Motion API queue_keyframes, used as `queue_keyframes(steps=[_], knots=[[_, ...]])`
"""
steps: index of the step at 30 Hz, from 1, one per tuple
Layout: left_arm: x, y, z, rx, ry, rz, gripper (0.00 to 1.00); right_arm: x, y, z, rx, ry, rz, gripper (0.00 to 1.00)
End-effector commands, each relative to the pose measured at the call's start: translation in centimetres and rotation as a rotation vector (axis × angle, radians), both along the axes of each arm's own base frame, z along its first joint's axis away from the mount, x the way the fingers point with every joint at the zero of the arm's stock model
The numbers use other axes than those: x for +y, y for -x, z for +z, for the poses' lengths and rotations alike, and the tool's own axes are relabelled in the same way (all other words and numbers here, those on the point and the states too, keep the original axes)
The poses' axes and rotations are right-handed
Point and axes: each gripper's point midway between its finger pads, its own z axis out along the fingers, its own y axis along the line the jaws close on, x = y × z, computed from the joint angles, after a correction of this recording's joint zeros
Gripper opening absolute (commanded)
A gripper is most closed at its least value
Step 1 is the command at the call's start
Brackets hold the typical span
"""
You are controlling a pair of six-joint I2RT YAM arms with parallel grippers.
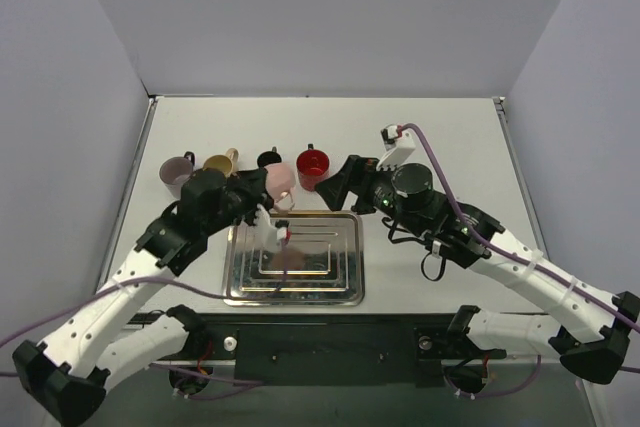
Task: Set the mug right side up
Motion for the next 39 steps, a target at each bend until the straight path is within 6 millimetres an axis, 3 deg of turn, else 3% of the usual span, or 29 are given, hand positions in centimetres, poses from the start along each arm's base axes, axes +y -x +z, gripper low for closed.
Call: queue_keyframes(steps=[1, 4, 8, 10, 15, 19, 23, 26, 30, 34, 39], knots=[[7.7, -2.9, -1.2, 0.328, 0.052, 0.585, 0.00, -5.1, -1.2, -2.4, -0.053, 0.200, -0.154, 0.83], [10.1, -2.2, -5.6, 0.642, 0.017, 0.832, 0.00, -6.1, -1.3, -3.5, -0.047, 0.242, -0.173, 0.84], [12.5, -2.0, -9.4, 1.004, 0.112, 1.102, 0.00, -6.4, -1.2, -5.7, -0.019, 0.301, -0.171, 0.83], [14.2, -2.4, -11.0, 1.102, 0.172, 1.233, 0.00, -6.8, -1.1, -7.2, 0.002, 0.347, -0.169, 0.84], [17.4, -3.9, -14.3, 1.117, 0.263, 1.356, 0.00, -10.1, -1.8, -13.2, 0.078, 0.564, -0.282, 0.84], [17.9, -3.7, -16.2, 1.136, 0.256, 1.368, 0.00, -10.8, -1.7, -18.5, 0.166, 0.690, -0.302, 0.81], [18.3, -3.4, -18.6, 1.168, 0.246, 1.381, 0.00, -10.7, -1.5, -22.3, 0.232, 0.773, -0.287, 0.76], [18.9, -2.7, -20.2, 1.197, 0.217, 1.400, 0.00, -10.8, -1.3, -23.3, 0.253, 0.790, -0.291, 0.75], [19.4, -3.0, -21.5, 1.202, 0.232, 1.394, 0.00, -11.0, -1.2, -23.0, 0.239, 0.763, -0.302, 0.76], [17.1, -2.7, -22.6, 1.308, 0.256, 1.286, 0.00, -12.0, -1.0, -21.7, 0.212, 0.740, -0.329, 0.77], [14.1, -0.4, -23.5, 1.537, 0.193, 1.171, 0.00, -13.7, -0.7, -19.2, 0.167, 0.727, -0.362, 0.79]])
